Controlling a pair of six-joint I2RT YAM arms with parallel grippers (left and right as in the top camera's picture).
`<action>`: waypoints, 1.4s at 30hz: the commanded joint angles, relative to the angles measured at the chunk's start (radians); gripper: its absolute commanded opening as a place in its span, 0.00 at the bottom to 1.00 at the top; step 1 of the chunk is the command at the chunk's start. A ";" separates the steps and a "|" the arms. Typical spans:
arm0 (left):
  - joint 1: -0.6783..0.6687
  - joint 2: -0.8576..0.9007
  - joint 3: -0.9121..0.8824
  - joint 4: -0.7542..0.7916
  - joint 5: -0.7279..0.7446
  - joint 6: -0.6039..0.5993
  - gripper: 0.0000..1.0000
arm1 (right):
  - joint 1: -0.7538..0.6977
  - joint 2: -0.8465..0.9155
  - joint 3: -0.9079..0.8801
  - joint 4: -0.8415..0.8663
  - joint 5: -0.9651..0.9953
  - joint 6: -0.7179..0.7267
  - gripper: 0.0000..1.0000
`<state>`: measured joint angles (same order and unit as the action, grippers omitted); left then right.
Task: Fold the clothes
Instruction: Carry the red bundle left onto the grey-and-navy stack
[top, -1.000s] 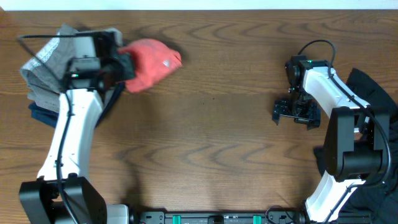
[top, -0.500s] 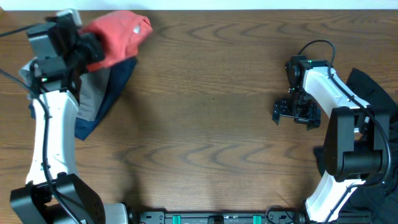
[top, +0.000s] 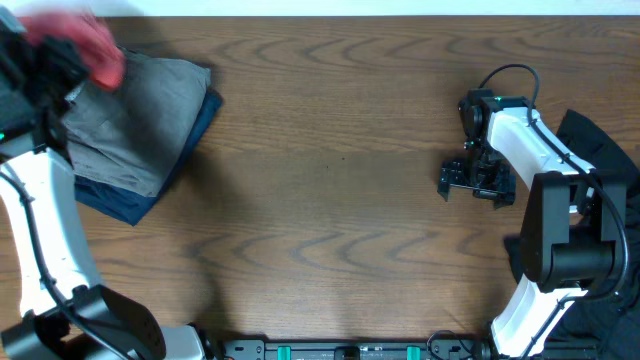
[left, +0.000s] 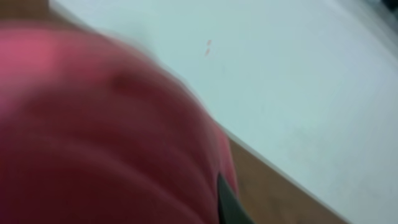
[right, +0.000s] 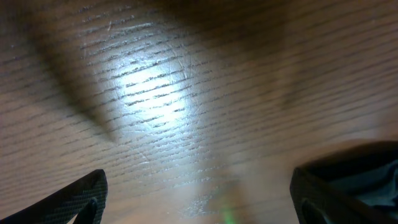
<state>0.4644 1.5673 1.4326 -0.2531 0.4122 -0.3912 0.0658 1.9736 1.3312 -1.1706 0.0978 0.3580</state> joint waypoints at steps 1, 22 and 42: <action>-0.077 0.065 -0.023 -0.135 0.031 -0.115 0.06 | -0.007 -0.026 -0.003 -0.001 0.000 -0.007 0.92; -0.126 0.114 -0.046 0.031 0.365 -0.145 0.06 | -0.003 -0.026 -0.003 -0.009 -0.079 -0.094 0.92; 0.046 0.034 -0.046 0.312 0.003 -0.071 0.06 | -0.002 -0.026 -0.003 -0.007 -0.076 -0.094 0.92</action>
<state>0.5095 1.6279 1.3746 0.0494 0.4862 -0.5182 0.0658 1.9736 1.3312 -1.1805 0.0254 0.2768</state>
